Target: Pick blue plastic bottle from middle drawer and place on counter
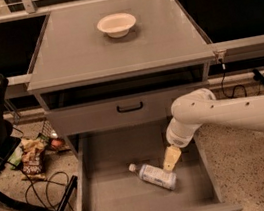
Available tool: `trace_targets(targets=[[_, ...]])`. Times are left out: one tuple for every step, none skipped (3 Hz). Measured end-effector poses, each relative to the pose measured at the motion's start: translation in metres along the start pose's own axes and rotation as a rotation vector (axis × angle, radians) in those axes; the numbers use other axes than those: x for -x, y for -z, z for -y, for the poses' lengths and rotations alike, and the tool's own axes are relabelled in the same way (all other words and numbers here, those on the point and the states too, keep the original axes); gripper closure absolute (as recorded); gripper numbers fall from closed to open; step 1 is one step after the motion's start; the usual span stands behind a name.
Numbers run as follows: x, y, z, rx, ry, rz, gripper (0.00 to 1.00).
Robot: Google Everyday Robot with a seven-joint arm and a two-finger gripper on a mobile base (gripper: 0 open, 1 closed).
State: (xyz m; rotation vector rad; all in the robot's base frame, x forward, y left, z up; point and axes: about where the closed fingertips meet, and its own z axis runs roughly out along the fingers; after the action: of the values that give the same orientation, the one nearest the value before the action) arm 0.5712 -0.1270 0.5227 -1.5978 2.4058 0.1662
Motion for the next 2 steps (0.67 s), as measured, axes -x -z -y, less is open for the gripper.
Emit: trace_targets(targets=[[0.016, -0.051, -0.003, 0.032, -0.006, 0.000, 0.00], [0.028, -0.084, -0.014, 0.049, 0.004, -0.015, 0.00]])
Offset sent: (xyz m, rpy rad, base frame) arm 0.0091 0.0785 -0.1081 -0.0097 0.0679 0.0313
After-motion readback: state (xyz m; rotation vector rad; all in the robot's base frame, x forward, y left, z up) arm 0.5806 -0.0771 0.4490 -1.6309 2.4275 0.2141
